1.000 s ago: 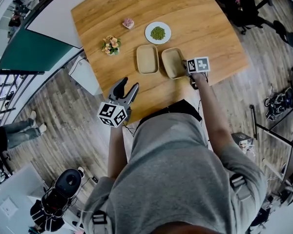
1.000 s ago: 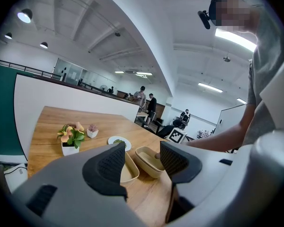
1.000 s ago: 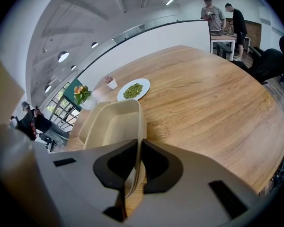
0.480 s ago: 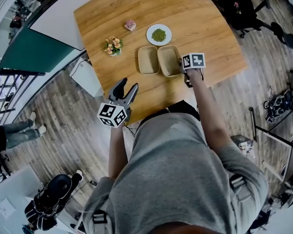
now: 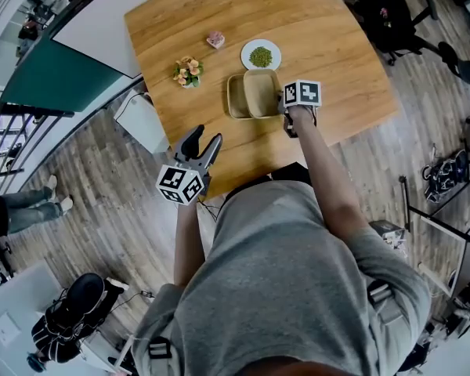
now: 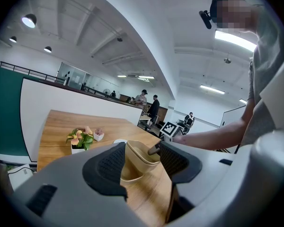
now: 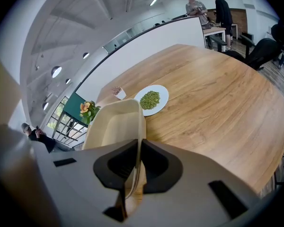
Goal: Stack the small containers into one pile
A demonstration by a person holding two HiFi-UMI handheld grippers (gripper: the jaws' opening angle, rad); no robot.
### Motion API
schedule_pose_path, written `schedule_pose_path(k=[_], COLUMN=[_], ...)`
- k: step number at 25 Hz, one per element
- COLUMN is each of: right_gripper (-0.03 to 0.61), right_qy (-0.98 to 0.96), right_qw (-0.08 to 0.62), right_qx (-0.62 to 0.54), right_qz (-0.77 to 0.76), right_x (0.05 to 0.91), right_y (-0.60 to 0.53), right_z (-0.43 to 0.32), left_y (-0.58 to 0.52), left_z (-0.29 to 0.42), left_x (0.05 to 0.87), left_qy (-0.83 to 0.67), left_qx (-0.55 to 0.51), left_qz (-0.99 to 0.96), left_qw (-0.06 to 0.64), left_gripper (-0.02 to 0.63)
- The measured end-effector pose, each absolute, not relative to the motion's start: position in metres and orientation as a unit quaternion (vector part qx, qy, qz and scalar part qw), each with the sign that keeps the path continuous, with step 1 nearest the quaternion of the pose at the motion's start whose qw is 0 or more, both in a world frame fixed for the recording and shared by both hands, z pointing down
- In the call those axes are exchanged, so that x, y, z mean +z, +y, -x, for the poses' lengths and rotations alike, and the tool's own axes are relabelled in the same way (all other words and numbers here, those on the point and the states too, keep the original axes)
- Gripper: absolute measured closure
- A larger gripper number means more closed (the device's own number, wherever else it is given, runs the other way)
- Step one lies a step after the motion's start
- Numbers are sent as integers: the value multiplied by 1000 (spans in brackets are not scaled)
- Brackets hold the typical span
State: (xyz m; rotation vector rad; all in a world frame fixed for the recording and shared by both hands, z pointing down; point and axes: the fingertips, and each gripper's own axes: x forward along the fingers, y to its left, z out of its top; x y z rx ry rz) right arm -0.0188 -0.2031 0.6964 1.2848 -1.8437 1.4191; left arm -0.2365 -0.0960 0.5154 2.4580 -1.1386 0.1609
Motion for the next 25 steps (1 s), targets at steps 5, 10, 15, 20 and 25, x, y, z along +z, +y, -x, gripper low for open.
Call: schedule_pose_path(k=[5,10,15,20,25], right_gripper=[549,549,549,549,549], right_qy=[-677,-676,-672,-669,-668], right_qw=[231,227,226,233,249], right_qx=[524,531,537,532,524], right_qz=[-462,-458,-458,-464,-466], right_x=[697,707,717,726,732], right_y=[-211,-214,-213,-210,-204], right_z=[45,66,75,70,58], left_y=[-95,-95,-94,-94,-96], left_z=[243,250,257,260,255], left_x=[518,521,525,529,530], left_qy=[-414,-418,-423,-422,-415], left_qx=[59,63,69,74,75], left_qz=[-882,-879,-875,-874,-877], left_qw=[216,220,225,228,229], left_gripper=[367,367,368,367,367])
